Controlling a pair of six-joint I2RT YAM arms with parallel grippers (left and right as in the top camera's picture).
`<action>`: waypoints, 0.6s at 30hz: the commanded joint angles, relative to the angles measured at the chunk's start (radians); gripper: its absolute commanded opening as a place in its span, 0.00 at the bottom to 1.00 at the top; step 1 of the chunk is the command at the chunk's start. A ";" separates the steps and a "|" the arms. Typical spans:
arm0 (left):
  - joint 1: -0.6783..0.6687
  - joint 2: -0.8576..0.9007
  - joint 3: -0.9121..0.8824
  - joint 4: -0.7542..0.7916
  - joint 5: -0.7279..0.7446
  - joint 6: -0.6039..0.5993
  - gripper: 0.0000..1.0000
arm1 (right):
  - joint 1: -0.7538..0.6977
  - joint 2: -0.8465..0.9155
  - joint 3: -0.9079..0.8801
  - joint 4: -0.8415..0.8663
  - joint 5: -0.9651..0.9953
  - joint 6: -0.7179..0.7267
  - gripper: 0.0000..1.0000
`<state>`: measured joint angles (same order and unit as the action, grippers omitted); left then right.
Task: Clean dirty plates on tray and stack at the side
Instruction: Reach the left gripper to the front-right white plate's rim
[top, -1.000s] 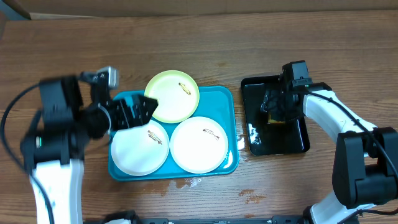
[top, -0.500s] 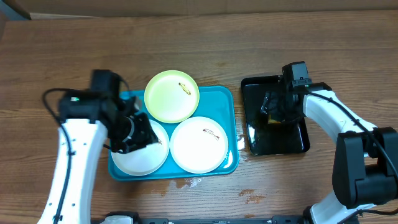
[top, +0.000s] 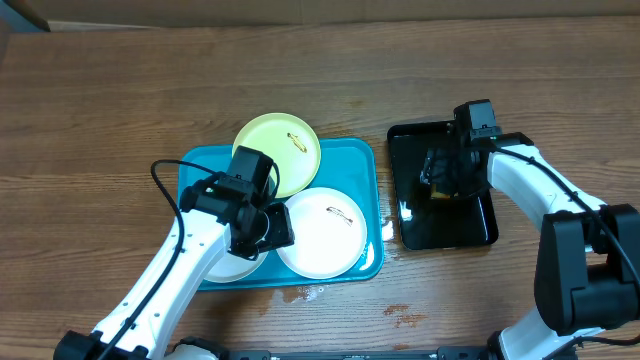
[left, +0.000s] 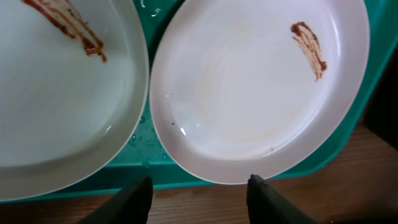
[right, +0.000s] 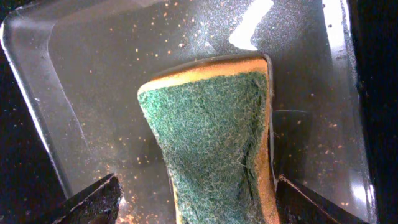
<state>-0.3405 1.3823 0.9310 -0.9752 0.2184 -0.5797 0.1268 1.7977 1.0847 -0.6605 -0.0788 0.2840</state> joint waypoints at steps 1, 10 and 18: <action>-0.031 0.039 -0.017 0.003 -0.077 -0.084 0.52 | 0.002 -0.029 0.016 -0.001 -0.002 -0.004 0.80; -0.112 0.193 -0.017 0.016 -0.103 -0.156 0.51 | 0.002 -0.029 0.016 0.000 -0.002 -0.004 0.81; -0.114 0.243 -0.018 0.029 -0.103 -0.168 0.43 | 0.002 -0.029 0.016 -0.001 -0.002 -0.004 0.81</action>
<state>-0.4515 1.6066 0.9222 -0.9524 0.1329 -0.7277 0.1268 1.7977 1.0847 -0.6651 -0.0784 0.2836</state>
